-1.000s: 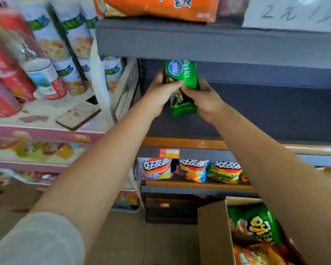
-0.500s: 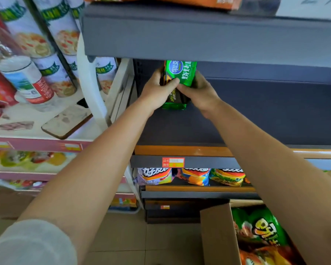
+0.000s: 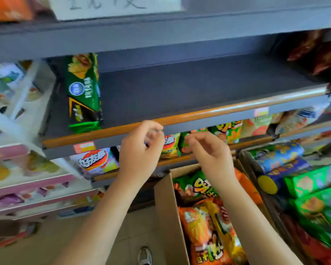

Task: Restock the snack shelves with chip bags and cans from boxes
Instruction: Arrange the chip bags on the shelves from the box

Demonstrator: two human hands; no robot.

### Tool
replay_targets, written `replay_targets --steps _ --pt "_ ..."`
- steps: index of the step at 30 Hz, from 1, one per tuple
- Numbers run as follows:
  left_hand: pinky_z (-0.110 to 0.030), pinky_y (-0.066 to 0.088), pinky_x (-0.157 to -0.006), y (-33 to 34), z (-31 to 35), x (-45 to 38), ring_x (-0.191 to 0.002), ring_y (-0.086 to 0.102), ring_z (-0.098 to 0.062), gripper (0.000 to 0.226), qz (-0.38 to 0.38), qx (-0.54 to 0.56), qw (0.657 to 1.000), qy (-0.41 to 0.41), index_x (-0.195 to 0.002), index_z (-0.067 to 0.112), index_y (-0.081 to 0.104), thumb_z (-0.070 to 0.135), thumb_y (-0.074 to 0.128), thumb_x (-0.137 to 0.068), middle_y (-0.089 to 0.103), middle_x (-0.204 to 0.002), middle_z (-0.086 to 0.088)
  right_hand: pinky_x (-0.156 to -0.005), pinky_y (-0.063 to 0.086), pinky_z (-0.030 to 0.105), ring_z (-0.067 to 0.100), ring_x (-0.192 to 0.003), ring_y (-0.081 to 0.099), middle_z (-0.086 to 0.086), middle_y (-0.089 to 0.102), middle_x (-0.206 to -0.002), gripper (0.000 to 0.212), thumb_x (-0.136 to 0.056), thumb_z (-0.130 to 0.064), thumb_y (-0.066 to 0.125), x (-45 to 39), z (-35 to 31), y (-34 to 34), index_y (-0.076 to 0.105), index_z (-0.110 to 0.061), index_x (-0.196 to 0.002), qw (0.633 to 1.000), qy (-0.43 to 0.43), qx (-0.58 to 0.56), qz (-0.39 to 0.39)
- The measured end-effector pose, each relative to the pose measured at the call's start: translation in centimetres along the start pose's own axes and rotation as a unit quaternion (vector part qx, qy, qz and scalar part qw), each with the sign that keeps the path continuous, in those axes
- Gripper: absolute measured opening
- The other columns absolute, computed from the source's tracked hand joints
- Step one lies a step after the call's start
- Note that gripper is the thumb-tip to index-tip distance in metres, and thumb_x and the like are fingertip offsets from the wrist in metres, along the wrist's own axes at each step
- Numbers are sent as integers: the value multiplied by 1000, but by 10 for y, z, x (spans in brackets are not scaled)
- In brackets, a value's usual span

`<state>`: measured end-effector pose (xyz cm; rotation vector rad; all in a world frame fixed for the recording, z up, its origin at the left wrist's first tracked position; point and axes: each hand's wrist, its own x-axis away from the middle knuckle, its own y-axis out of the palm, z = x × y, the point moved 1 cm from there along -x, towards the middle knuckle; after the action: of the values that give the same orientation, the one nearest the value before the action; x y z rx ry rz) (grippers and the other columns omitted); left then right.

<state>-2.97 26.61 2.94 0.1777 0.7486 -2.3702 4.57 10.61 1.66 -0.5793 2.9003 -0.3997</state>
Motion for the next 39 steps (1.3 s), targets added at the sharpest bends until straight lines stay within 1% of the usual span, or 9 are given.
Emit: replay_targets --steps 5,8,12,16,19,23,26,33,39 --pt "-20 43 -58 143 38 45 -76 59 3 12 -254 -35 966 -23 -95 35 66 30 56 -99 62 -78 19 -74 48 21 3 -83 60 -2 65 -93 8 -94 -17 65 44 89 -133 69 -18 -101 982 51 169 73" --pt "-21 45 -68 239 68 79 -88 58 0 13 -360 -52 931 -21 -106 33 65 31 55 -99 61 -97 15 -84 50 40 31 -102 58 11 59 -107 28 -85 -20 67 73 143 -229 66 -12 -111 940 64 310 129" --pt "-31 40 -103 333 100 114 -124 50 -17 40 -406 -70 911 -10 -135 22 55 29 62 -96 50 -133 2 -80 51 50 46 -99 57 27 59 -111 53 -71 -29 60 99 197 -321 62 -3 -117 863 192 407 229" --pt "-33 25 -115 398 122 120 -143 33 -25 60 -388 -136 911 32 -150 12 37 27 61 -97 39 -153 -8 -87 48 45 41 -111 59 26 55 -124 58 -94 -50 49 120 223 -368 53 -2 -127 813 388 375 221" --pt "-41 35 -109 436 122 111 -139 40 -31 58 -399 -187 897 17 -148 11 38 34 57 -98 44 -151 -10 -87 48 42 38 -114 62 21 62 -125 56 -98 -52 45 127 228 -365 52 -6 -128 827 440 307 165" --pt "-45 44 -91 456 118 97 -122 49 -34 46 -366 -256 895 -1 -132 15 49 43 57 -97 55 -131 -11 -72 43 36 37 -95 64 19 68 -99 40 -98 -36 46 123 228 -347 67 -3 -90 859 410 266 151" --pt "-42 45 -84 461 110 87 -120 49 -33 36 -375 -306 875 -12 -115 18 55 45 63 -93 53 -127 -8 -59 31 35 31 -67 49 10 50 -65 41 -94 -23 51 123 232 -349 40 -11 -56 889 362 209 186" --pt "-38 37 -70 452 92 83 -87 52 -29 27 -403 -283 869 -47 -91 13 48 36 60 -97 58 -99 -12 -51 12 30 10 -52 16 2 21 -55 48 -94 -6 56 128 229 -366 25 -15 -58 952 210 26 220" --pt "-36 31 -64 426 87 80 -72 40 -23 28 -441 -206 865 -125 -84 18 39 33 56 -100 43 -84 -3 -54 26 27 10 -47 25 -12 27 -49 48 -97 -14 56 125 237 -366 29 -20 -58 927 273 -120 229"
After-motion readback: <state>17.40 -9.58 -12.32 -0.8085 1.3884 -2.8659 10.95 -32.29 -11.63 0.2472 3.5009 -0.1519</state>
